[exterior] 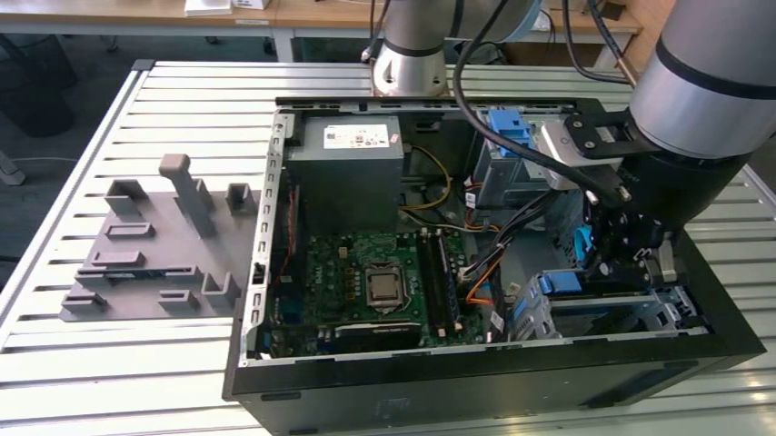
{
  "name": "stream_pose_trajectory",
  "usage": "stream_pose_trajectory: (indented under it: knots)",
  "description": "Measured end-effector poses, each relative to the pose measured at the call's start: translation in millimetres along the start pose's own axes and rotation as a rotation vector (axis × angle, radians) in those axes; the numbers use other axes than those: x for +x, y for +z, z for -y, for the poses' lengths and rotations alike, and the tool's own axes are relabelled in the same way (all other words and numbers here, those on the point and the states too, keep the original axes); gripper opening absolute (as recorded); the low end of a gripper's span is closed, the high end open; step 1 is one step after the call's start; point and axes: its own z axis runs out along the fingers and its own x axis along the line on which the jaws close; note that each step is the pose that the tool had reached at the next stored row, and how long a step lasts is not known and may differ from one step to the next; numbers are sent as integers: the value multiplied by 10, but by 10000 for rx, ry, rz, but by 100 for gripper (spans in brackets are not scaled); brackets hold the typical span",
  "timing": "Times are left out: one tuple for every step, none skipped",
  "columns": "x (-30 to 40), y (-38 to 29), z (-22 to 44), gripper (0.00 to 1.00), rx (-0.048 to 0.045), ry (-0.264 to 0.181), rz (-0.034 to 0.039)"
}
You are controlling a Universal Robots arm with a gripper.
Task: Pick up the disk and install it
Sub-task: 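Insert the second disk wire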
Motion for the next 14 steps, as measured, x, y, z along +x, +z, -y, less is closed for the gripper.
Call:
stream_pose_trajectory:
  knots:
    - [0, 1, 0, 16, 0, 0, 0]
    - [0, 1, 0, 16, 0, 0, 1]
    - [0, 1, 0, 16, 0, 0, 0]
    - [0, 3, 0, 16, 0, 0, 3]
    - [0, 3, 0, 17, 0, -1, 2]
    - [0, 3, 0, 17, 0, 0, 1]
    - [0, 4, 0, 24, 0, 0, 1]
    - [0, 4, 0, 24, 0, 0, 0]
    - [0, 4, 0, 24, 0, 0, 0]
    - [0, 4, 0, 24, 0, 0, 1]
    - [0, 4, 0, 24, 0, 0, 2]
    - [0, 4, 0, 24, 0, 0, 4]
    - [0, 2, 0, 24, 0, 0, 3]
    - [1, -2, 0, 24, 0, 0, 3]
